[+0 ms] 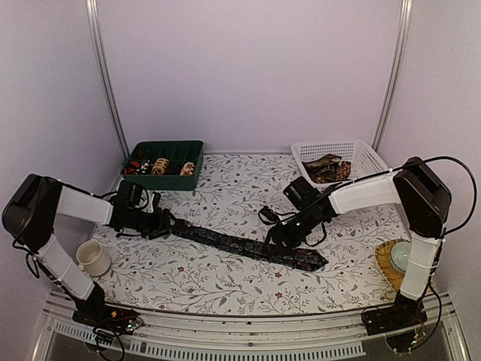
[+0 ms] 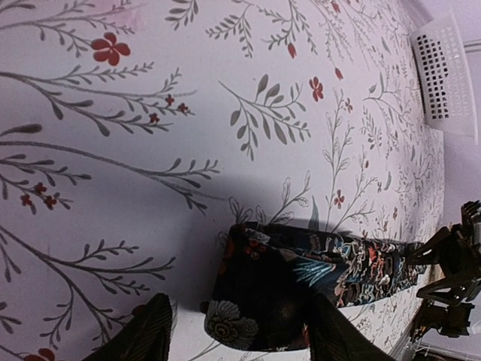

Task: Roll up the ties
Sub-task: Roll the tie at the center of the board.

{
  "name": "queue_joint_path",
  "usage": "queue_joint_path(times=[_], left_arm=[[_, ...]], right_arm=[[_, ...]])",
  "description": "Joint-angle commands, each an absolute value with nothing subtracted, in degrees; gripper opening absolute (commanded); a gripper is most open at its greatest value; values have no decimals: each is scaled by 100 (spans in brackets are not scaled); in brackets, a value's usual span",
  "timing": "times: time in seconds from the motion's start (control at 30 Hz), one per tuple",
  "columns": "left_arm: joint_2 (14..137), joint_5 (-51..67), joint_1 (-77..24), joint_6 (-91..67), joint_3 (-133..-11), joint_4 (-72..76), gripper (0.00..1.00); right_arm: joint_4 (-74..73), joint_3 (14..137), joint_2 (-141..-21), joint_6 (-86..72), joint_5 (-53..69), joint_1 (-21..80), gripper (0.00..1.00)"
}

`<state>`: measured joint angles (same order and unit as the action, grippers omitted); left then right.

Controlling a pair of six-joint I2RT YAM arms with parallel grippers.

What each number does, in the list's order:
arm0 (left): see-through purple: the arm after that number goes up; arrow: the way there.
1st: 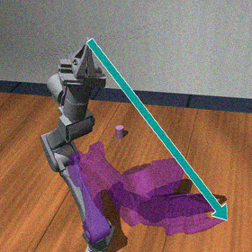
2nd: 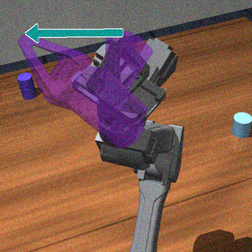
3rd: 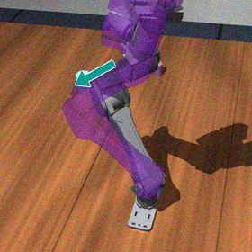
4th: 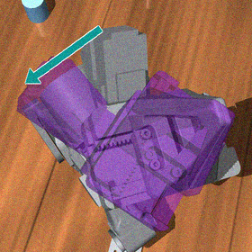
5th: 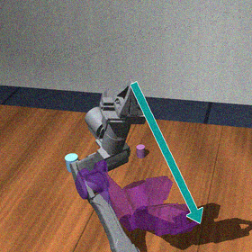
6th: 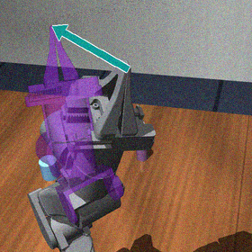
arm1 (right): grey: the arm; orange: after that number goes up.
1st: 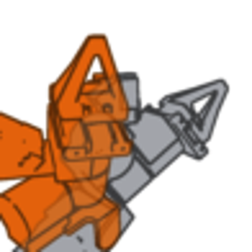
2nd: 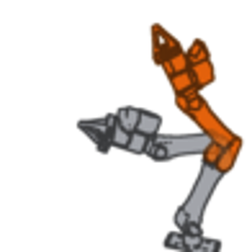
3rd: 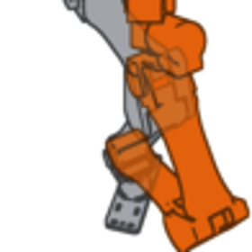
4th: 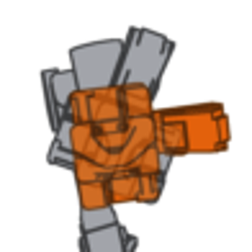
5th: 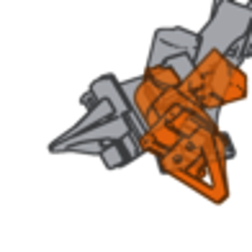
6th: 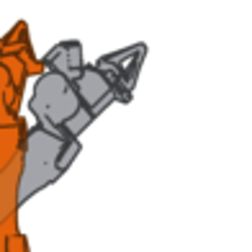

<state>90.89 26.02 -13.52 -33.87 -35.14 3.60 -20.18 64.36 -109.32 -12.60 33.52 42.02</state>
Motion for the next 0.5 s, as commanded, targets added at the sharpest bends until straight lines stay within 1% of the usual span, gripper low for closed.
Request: queue_joint_path(times=[0.0, 0.3, 0.47], left_arm=[[9301, 2391, -1452, -3233, -3601, 181, 62], [9746, 2292, -1714, -3169, -3752, 106, 61], [9909, 2283, -1881, -3102, -3744, 95, 58]], right_arm=[[-2162, 6435, -11233, -1180, 3152, 4225, 57], [-2187, 6459, -11232, -1168, 3155, 4225, 57], [-2239, 6455, -11215, -1143, 3058, 4214, 57]])
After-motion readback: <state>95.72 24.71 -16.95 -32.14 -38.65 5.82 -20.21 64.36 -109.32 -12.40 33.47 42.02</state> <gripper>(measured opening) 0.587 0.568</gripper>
